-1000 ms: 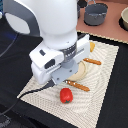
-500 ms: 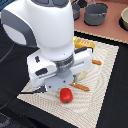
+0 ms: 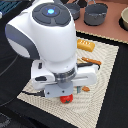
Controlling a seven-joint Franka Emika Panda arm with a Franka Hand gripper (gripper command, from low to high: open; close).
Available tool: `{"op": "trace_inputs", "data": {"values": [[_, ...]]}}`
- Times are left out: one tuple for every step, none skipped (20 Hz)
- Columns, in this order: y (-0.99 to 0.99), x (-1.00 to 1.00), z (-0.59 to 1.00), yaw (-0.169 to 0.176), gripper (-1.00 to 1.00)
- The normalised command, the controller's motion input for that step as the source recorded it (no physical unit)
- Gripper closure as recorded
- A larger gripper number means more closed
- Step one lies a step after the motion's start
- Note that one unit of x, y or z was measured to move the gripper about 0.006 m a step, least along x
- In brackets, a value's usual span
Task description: Interact with the objects in diverse but meaningful ways.
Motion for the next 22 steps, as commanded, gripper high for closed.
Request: {"op": "trace_inputs", "data": {"values": [[-0.34,0.4,-0.1,-0.107,1.0],[-0.33,0.39,-0.1,-0.104,1.0],[-0.32,0.39,-0.09,-0.101,1.0],[-0.29,0.37,-0.09,-0.1,1.0],[-0.29,0.4,-0.06,-0.097,1.0],[-0.28,0.42,-0.07,-0.097,1.0],[-0.27,0.43,-0.04,-0.097,1.0],[-0.25,0.43,0.0,-0.094,1.0],[-0.19,0.41,0.05,-0.075,1.0],[0.07,0.32,0.49,-0.015,1.0],[0.37,0.21,0.88,0.0,1.0],[0.68,0.03,1.0,0.075,1.0],[0.79,0.0,1.0,0.103,1.0],[0.79,0.0,1.0,0.118,1.0],[0.81,0.0,0.97,0.115,1.0],[0.83,0.0,0.91,0.11,1.0],[0.83,0.0,0.85,0.107,1.0],[0.84,0.0,0.78,0.102,1.0],[0.84,0.0,0.7,0.1,1.0],[0.83,0.0,0.62,0.099,1.0],[0.8,0.0,0.51,0.107,1.0],[0.79,0.0,0.43,0.109,1.0]]}}
